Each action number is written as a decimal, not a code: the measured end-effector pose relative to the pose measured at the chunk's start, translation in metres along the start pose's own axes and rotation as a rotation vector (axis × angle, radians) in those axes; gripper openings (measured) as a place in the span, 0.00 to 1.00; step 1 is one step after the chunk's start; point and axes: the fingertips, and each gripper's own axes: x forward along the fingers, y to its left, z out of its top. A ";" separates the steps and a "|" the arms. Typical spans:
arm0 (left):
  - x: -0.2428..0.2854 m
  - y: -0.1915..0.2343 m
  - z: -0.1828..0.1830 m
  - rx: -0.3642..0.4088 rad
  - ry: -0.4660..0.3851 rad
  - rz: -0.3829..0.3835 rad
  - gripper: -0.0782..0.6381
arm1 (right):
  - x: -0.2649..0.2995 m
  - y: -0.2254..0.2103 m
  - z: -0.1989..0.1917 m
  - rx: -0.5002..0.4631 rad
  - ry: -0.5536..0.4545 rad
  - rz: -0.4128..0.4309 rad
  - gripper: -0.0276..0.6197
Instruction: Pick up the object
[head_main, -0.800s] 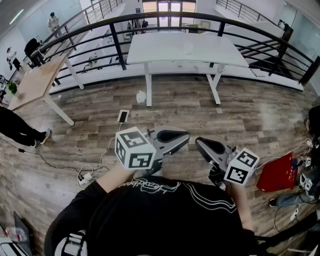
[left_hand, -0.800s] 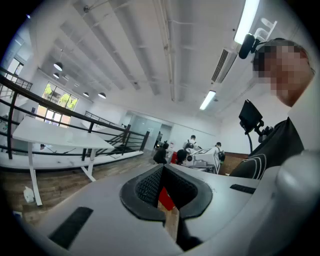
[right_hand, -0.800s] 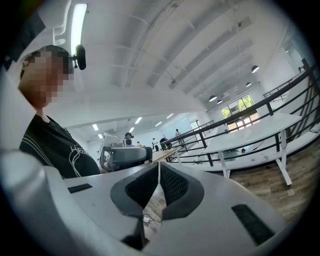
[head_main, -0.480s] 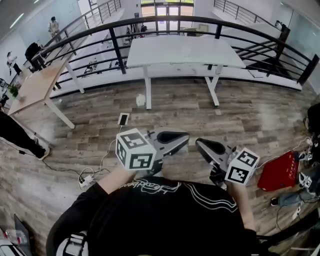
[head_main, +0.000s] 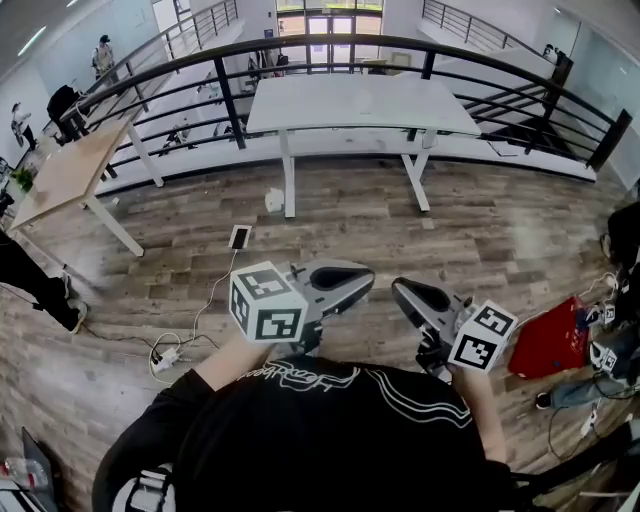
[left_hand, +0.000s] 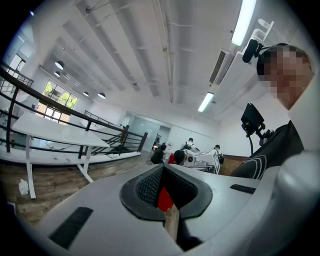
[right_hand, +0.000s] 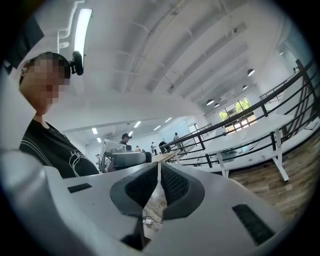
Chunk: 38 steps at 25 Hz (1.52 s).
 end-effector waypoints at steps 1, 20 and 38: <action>0.000 -0.003 -0.003 -0.005 -0.001 0.000 0.12 | -0.003 0.002 -0.003 -0.002 0.003 0.003 0.08; 0.009 0.020 -0.024 -0.080 -0.008 -0.005 0.12 | -0.001 -0.022 -0.031 0.064 0.031 -0.002 0.08; 0.086 0.303 0.033 -0.191 0.072 -0.007 0.12 | 0.154 -0.270 0.013 0.229 0.030 -0.051 0.08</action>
